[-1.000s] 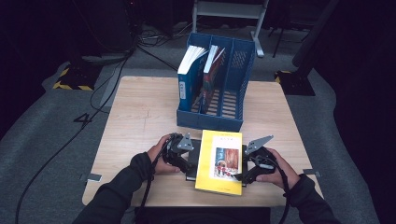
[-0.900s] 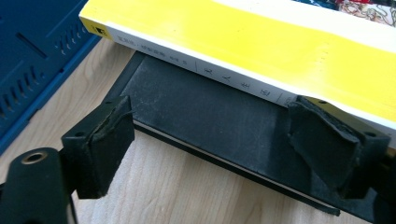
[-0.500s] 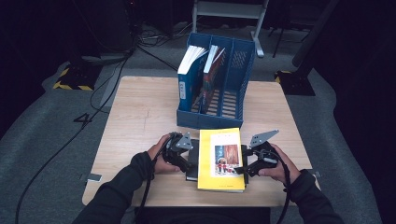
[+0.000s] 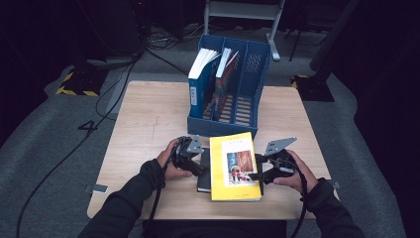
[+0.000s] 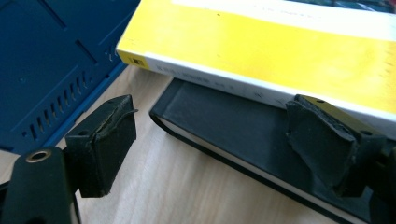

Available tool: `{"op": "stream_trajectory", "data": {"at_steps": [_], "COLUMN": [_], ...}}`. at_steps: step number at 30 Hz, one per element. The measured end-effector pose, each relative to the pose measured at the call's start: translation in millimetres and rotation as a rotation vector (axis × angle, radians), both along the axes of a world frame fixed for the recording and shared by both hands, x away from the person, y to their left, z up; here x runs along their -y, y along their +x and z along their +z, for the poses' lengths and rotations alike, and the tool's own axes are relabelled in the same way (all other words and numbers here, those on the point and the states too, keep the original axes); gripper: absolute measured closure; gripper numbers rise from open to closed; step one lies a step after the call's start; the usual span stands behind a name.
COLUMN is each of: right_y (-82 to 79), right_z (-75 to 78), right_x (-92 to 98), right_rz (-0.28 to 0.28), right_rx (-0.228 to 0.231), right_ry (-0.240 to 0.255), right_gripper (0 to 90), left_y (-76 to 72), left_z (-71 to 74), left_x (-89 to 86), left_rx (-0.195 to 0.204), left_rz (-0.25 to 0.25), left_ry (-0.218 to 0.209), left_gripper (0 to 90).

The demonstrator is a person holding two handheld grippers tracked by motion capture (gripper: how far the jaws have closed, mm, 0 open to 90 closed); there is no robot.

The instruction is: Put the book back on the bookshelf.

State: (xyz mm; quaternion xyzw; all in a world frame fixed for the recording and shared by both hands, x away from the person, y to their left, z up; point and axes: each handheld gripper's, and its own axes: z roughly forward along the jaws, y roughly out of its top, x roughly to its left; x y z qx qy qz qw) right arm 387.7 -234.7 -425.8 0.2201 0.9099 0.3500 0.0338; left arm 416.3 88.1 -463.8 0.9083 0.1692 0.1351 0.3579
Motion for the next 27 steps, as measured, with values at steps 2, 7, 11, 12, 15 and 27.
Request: {"op": "stream_trajectory", "data": {"at_steps": [2, 7, 11, 12, 15, 27], "right_y": [3.2, 12.7, 18.7, 18.7, 24.0, 22.5], "right_z": [-1.6, -7.8, -10.7, -10.7, -12.0, -14.7], "right_x": [-0.3, -7.7, -20.0, -20.0, -23.3, -19.0], "right_rz": [-0.003, 0.021, 0.039, 0.039, 0.037, 0.029], "right_rx": [-0.006, -0.039, -0.059, -0.059, -0.089, -0.040], "right_ry": [-0.011, 0.018, 0.046, 0.046, 0.099, 0.238], "right_gripper": [28.9, 28.9, 36.9, 36.9, 53.4, 74.7], "left_y": [2.4, 3.6, 3.7, 3.7, 5.0, 23.1], "left_z": [-1.0, -1.9, -2.0, -2.0, -2.4, -3.9], "left_x": [-0.8, -1.6, -2.1, -2.1, -2.8, -8.8], "left_rx": [0.002, -0.003, -0.004, -0.004, 0.003, -0.016], "left_rz": [-0.002, 0.010, 0.016, 0.016, 0.029, 0.126], "left_ry": [-0.009, -0.020, -0.020, -0.020, -0.028, -0.063], "left_gripper": [13.8, 14.6, 14.6, 15.0, 15.1, 18.8]}}
